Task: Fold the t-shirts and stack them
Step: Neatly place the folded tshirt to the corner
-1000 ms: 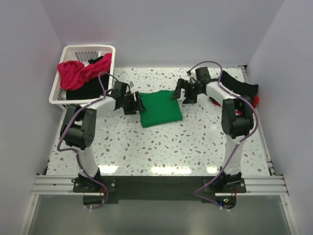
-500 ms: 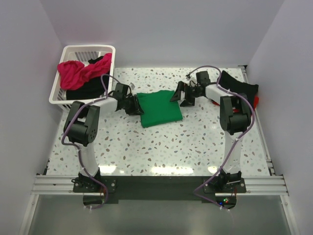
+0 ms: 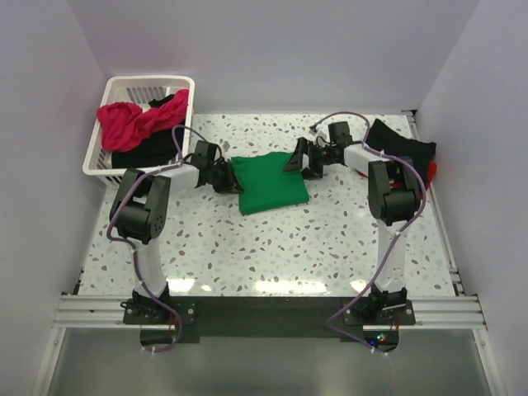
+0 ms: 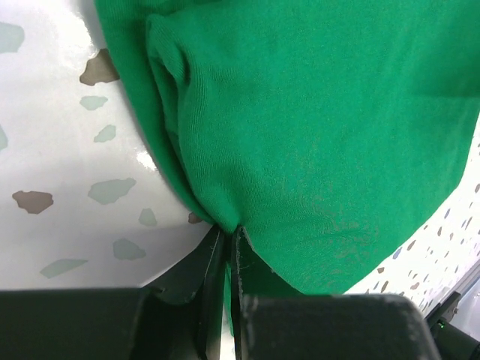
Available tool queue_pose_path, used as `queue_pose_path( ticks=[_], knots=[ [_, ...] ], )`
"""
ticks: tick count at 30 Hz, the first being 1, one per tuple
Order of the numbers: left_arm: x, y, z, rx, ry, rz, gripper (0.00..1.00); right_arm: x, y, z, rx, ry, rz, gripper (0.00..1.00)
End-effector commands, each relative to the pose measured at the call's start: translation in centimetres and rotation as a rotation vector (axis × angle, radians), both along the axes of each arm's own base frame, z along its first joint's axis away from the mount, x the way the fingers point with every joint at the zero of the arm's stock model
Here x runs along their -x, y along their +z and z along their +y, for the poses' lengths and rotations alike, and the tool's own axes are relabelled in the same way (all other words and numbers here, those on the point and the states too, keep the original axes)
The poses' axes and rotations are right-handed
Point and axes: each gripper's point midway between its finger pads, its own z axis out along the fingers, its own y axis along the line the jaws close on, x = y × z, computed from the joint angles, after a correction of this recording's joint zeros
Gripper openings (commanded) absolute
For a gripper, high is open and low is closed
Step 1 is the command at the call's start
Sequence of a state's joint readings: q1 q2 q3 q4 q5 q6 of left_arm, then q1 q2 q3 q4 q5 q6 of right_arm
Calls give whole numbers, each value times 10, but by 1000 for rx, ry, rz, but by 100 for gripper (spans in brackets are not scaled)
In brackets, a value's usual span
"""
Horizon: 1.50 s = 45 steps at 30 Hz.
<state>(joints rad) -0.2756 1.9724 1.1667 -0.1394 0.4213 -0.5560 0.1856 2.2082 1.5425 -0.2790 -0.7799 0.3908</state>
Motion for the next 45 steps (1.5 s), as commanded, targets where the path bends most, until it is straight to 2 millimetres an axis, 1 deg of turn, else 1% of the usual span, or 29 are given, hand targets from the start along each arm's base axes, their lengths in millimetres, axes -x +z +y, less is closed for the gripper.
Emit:
queue_pose_path(
  ticks=[1,7,9,10,13,14,15,16,18,19,20,22,23,24,25,27,28,30,31,33,34,35,36,37,38,39,40,43,45],
  knots=[
    [10,-27,5,-45,-20,48,8,34,-64,7,112,40,133,95],
    [9,-27,3,-31,-16,50,7,39,-68,18,125,73,139,86],
    [8,-27,2,-26,-15,50,7,41,-69,20,121,80,145,76],
    [8,-26,2,-25,-14,49,8,42,-69,19,121,80,147,66],
    [7,-25,2,-23,-15,45,14,39,-66,17,134,70,138,45],
    [6,-23,1,-21,-16,41,19,37,-62,17,138,67,137,31],
    [6,-20,2,-21,-15,36,32,34,-59,17,146,65,127,24],
    [5,-17,2,-23,-12,31,36,31,-56,16,153,62,119,11],
    [3,-8,2,-20,-10,12,45,21,-48,10,192,49,91,0],
    [2,-4,2,-21,-8,6,48,20,-43,7,207,45,91,0],
    [2,1,2,-20,-11,-3,52,11,-33,5,216,38,66,0],
    [0,11,4,-23,-9,-22,54,6,-27,-8,258,28,66,0],
    [0,15,4,-24,-10,-28,55,-3,-18,-13,270,18,44,0],
    [-1,23,4,-24,-8,-46,55,-6,-13,-18,283,23,34,0],
    [2,23,6,-30,-7,-41,56,-7,-12,-31,303,6,57,0],
    [3,30,7,-32,-9,-55,56,-19,1,-43,324,-5,31,0],
    [6,30,8,-36,-11,-51,56,-18,4,-58,332,-23,62,0],
    [7,34,10,-40,-7,-60,56,-31,16,-79,332,-61,52,0],
    [10,34,12,-44,-4,-60,56,-36,25,-89,342,-78,46,0],
    [13,32,13,-45,-4,-57,56,-42,31,-108,368,-108,45,0],
    [17,30,14,-47,-2,-51,56,-40,34,-126,388,-133,72,0],
    [18,29,14,-46,-3,-49,56,-49,43,-138,419,-157,47,0],
    [20,29,14,-46,-3,-49,56,-50,44,-146,438,-157,42,0],
    [23,26,15,-47,-2,-41,56,-49,46,-166,460,-187,67,0],
    [24,26,15,-46,-3,-40,56,-55,55,-177,488,-210,44,0],
    [26,26,16,-46,-2,-39,56,-57,55,-190,505,-225,47,0],
    [29,22,16,-47,-2,-31,56,-59,63,-197,515,-237,35,0],
    [32,21,18,-46,0,-30,56,-62,70,-221,552,-282,34,0],
    [35,20,18,-48,0,-25,56,-66,81,-236,572,-324,16,0]
  ],
)
